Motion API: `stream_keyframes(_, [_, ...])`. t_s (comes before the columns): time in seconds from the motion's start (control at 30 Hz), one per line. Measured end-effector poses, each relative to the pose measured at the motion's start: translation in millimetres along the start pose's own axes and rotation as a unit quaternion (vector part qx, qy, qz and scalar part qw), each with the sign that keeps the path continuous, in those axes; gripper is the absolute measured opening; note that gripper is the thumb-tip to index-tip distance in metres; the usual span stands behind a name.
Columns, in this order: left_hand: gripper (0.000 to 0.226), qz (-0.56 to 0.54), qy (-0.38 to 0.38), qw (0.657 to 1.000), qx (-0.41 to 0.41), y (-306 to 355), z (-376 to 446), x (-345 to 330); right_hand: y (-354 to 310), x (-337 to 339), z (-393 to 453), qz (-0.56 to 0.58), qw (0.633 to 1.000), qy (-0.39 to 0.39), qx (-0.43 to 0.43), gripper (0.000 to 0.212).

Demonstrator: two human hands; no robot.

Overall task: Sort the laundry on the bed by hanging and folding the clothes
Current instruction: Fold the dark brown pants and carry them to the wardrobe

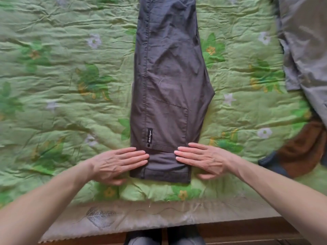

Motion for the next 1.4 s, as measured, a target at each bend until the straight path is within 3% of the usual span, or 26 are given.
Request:
stream_keyframes(0.1, [0.096,0.045,-0.010,0.999,-0.022,-9,-1,5,10,8,6,-0.049,0.998,-0.026,0.024,0.104])
stream_keyframes(0.27, [0.096,0.084,0.011,0.996,0.011,3,28,4,6,15,16,-0.084,0.995,0.032,-0.033,0.075])
stream_keyframes(0.4, [0.085,0.025,0.066,0.991,0.111,7,37,8,0,14,17,-0.079,0.993,0.041,-0.076,0.068])
stream_keyframes(0.57, [0.085,-0.064,0.063,0.985,0.148,0,40,20,1,21,18,-0.018,0.996,0.017,-0.083,0.066])
stream_keyframes(0.77, [0.070,-0.182,0.093,0.962,0.180,10,42,48,-4,38,10,0.080,0.986,0.045,-0.142,0.065])
stream_keyframes(0.87, [0.063,-0.306,0.126,0.917,0.222,15,44,62,-10,48,0,0.130,0.974,0.092,-0.162,0.060])
stream_keyframes(0.93, [0.050,-0.342,0.145,0.898,0.237,18,46,70,-14,55,-9,0.132,0.968,0.132,-0.169,0.052])
stream_keyframes(1.0, [0.032,-0.399,0.178,0.856,0.278,14,50,77,-13,61,-17,0.151,0.951,0.177,-0.206,0.042])
stream_keyframes(1.07, [0.015,-0.459,0.237,0.775,0.363,2,53,79,-12,71,-19,0.210,0.910,0.247,-0.261,0.039])
stream_keyframes(1.13, [0.021,-0.498,0.285,0.693,0.436,-12,59,78,-8,81,-17,0.278,0.849,0.299,-0.336,0.015])
stream_keyframes(1.17, [0.020,-0.510,0.301,0.669,0.449,-19,63,78,-4,83,-15,0.295,0.823,0.313,-0.372,0.013])
stream_keyframes(1.27, [0.016,-0.545,0.330,0.630,0.444,-36,73,84,12,83,-12,0.361,0.747,0.340,-0.444,0.020])
stream_keyframes(1.4, [0.026,-0.584,0.371,0.569,0.445,-58,80,86,38,90,-5,0.371,0.692,0.380,-0.489,0.022])
Point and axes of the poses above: each hand's wrist, its own z-axis towards the middle knuckle, its own x-axis out of the back of the hand, y = z × x, the point moved 5 cm from there along z, towards the middle knuckle, and after that the axes turned 1 degree about -x, right-handed, at the moved point
